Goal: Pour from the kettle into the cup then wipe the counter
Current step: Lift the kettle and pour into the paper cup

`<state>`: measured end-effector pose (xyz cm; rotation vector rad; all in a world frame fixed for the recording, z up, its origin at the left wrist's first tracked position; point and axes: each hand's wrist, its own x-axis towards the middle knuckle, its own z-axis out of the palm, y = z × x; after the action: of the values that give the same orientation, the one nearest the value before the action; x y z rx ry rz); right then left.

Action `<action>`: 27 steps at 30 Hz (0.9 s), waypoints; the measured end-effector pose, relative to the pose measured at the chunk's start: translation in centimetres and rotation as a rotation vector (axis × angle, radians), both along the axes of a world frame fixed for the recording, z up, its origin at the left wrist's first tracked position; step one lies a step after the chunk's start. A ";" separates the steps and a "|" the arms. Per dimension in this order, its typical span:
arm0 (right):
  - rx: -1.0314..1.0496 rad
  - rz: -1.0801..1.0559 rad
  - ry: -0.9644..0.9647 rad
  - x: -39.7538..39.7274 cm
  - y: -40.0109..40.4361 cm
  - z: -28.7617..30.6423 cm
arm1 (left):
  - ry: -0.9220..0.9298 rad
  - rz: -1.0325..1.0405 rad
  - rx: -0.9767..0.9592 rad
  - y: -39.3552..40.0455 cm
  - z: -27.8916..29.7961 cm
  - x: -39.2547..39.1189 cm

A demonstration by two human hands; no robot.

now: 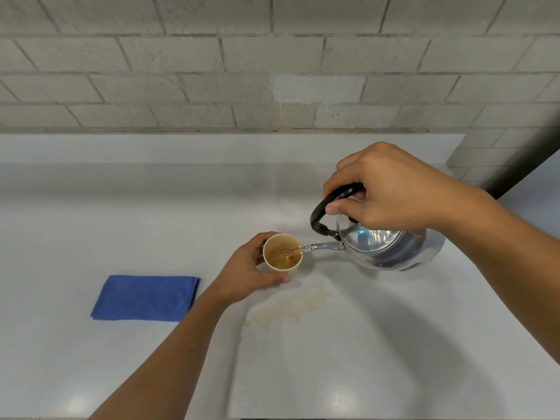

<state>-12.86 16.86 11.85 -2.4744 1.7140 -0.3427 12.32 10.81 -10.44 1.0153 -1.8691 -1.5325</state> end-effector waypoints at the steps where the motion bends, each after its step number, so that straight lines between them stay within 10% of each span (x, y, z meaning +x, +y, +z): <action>1: 0.000 0.002 0.005 0.0 0.0 0.0 | -0.001 0.000 0.001 0.0 0.0 0.0; 17: -0.025 -0.033 -0.025 -0.9 0.5 -0.5 | -0.005 0.011 -0.004 0.2 0.1 0.0; 27: -0.014 -0.225 -0.457 -3.9 2.7 -3.2 | -0.029 0.010 -0.017 0.3 0.4 0.1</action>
<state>-16.78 19.59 8.60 -1.9988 1.7795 -0.8659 12.43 11.14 -10.07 1.0435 -1.8904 -1.5012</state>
